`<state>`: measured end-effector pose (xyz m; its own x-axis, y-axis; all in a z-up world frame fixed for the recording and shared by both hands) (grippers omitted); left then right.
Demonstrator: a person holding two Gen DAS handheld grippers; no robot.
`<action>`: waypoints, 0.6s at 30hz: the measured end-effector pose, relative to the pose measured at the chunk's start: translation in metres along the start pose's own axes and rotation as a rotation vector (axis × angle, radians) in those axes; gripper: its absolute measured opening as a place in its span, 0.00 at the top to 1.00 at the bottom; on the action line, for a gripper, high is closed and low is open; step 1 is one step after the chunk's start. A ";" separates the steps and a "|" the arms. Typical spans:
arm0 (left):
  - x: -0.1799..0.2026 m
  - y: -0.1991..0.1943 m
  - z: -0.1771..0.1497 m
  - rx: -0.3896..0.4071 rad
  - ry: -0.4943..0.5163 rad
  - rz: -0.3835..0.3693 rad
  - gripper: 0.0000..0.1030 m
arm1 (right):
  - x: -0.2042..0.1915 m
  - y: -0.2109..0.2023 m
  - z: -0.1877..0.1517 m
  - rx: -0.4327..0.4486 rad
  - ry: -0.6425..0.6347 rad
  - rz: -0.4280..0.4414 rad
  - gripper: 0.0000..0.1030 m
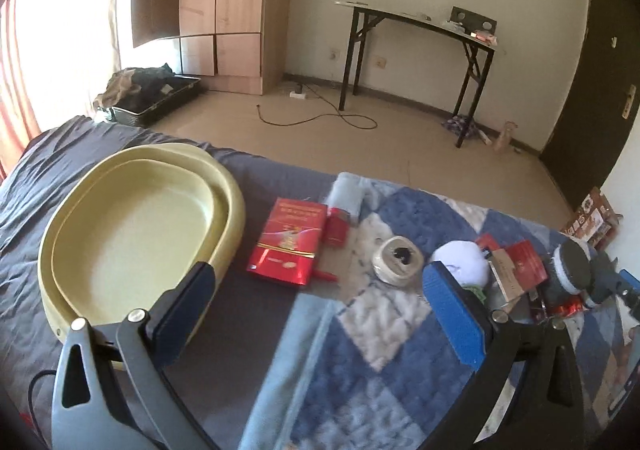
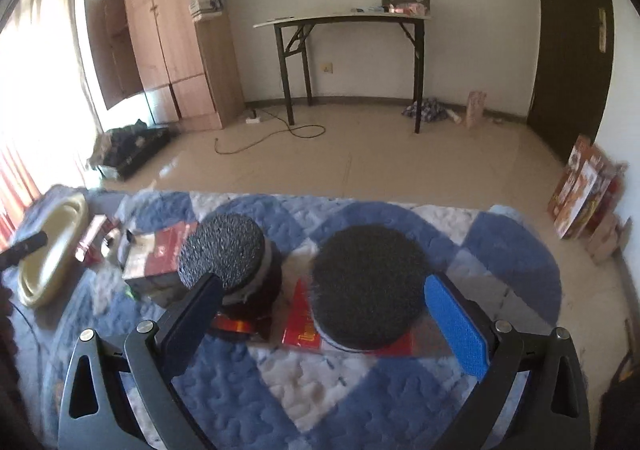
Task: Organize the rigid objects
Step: 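Close the left tool on the white plush ball while the right tool grips the black foam cylinder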
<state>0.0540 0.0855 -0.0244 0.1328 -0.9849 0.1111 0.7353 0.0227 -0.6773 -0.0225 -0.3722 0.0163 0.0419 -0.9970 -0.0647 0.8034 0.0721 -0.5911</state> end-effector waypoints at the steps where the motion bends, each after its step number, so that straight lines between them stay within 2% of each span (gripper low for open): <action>1: 0.000 0.003 0.000 -0.003 0.007 0.004 0.00 | 0.003 0.000 -0.001 -0.007 0.015 0.004 0.00; 5: 0.003 0.017 -0.005 -0.029 0.029 -0.022 0.00 | 0.008 -0.004 0.002 -0.006 0.014 -0.034 0.00; 9: 0.011 0.025 -0.009 -0.043 0.042 -0.053 0.01 | 0.012 0.001 -0.001 -0.043 0.005 -0.020 0.00; 15: 0.065 0.021 -0.013 -0.028 0.129 -0.188 0.00 | 0.015 -0.001 0.001 -0.063 -0.011 0.018 0.00; 18: 0.098 0.021 -0.019 -0.028 0.173 -0.256 0.00 | 0.016 0.005 -0.001 -0.073 -0.025 -0.001 0.00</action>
<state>0.0699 -0.0138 -0.0413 -0.1711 -0.9726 0.1571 0.7117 -0.2323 -0.6630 -0.0184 -0.3874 0.0116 0.0567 -0.9974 -0.0444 0.7583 0.0720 -0.6480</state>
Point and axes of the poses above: each gripper's, at about its wrist camera, not at the fingertips, and y roughly the way its jaws point, x to its right, z to its top, the point moved 8 cm from there along y, roughly the way its jaws point, and after that the axes turned 1 degree about -z, right-handed, at the moved point
